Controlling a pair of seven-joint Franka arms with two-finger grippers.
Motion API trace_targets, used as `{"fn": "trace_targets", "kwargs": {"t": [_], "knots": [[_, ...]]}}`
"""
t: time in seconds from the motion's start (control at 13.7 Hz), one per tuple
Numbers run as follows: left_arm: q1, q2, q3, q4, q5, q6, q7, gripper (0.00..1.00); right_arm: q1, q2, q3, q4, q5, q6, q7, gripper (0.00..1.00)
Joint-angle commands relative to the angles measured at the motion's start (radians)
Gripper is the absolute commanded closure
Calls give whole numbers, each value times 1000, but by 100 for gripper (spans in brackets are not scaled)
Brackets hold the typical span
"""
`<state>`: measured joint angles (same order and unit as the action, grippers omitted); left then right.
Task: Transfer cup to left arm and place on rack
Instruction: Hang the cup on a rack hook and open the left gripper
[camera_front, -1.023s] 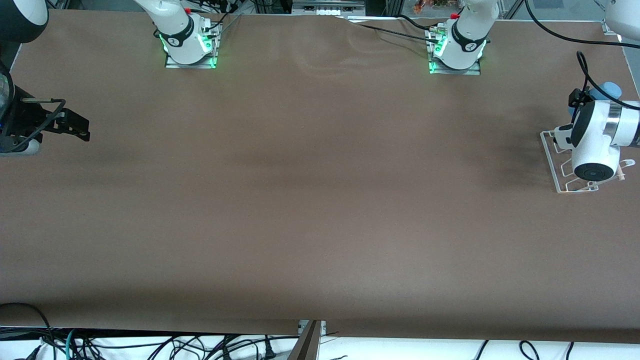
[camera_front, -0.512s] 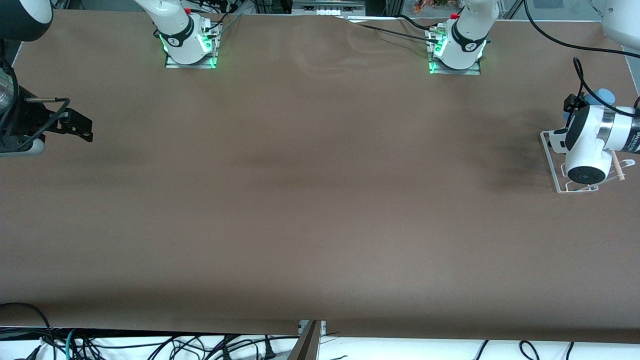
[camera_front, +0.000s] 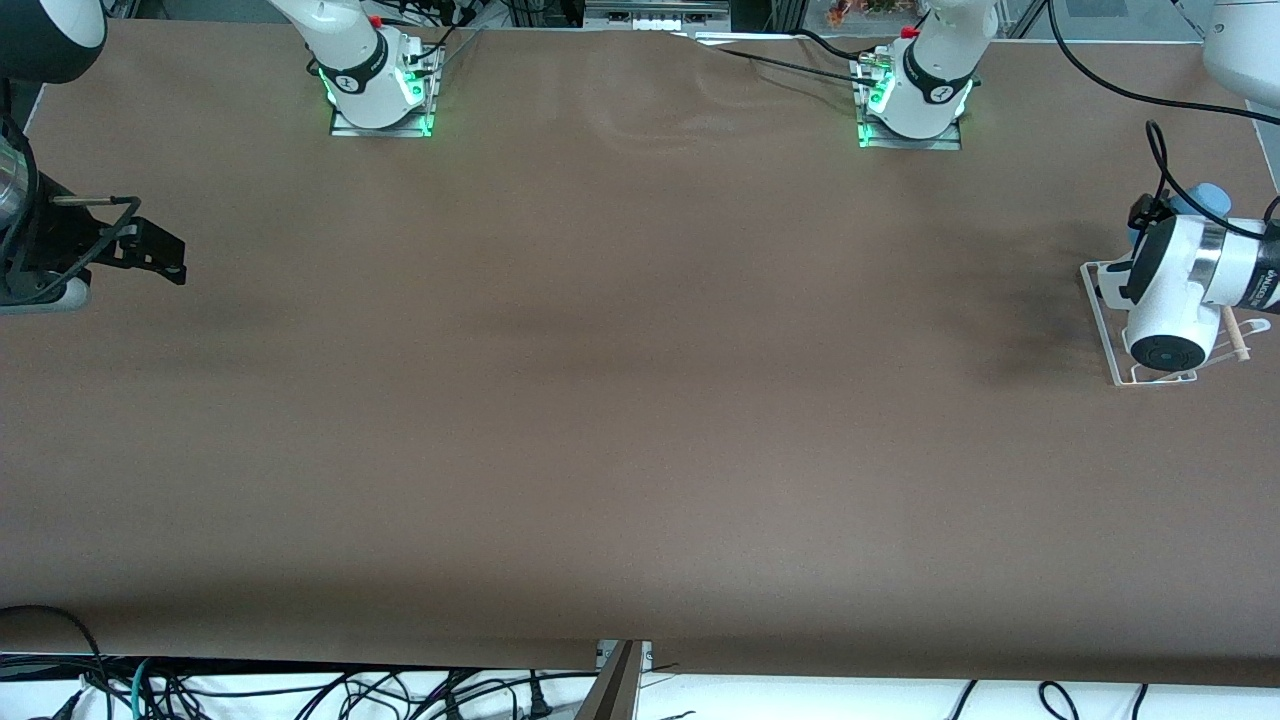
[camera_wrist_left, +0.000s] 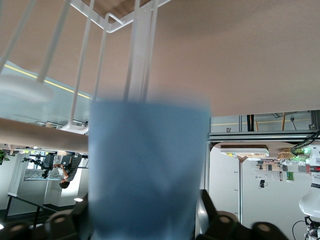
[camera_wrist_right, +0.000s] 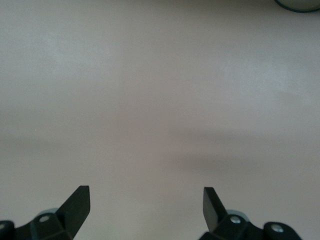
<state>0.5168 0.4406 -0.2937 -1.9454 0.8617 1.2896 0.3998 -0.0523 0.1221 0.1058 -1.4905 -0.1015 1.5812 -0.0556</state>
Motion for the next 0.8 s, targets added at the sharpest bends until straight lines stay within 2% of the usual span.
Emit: {"fn": "trace_targets", "kwargs": {"t": [0.0, 0.15, 0.29, 0.58, 0.73], "knots": [[20, 1, -16, 52, 30, -12, 27, 0, -1, 5, 3, 16, 23, -3, -13, 0], [19, 0, -19, 101, 16, -44, 39, 0, -1, 5, 3, 16, 25, -3, -13, 0], [-4, 3, -28, 211, -7, -108, 45, 0, -1, 5, 3, 16, 25, -3, -13, 0], [-11, -3, -28, 526, -313, -153, 57, 0, -1, 5, 3, 16, 23, -3, -16, 0], [-61, -14, -61, 639, -363, -187, 45, 0, -1, 5, 3, 16, 23, -3, -16, 0]]}}
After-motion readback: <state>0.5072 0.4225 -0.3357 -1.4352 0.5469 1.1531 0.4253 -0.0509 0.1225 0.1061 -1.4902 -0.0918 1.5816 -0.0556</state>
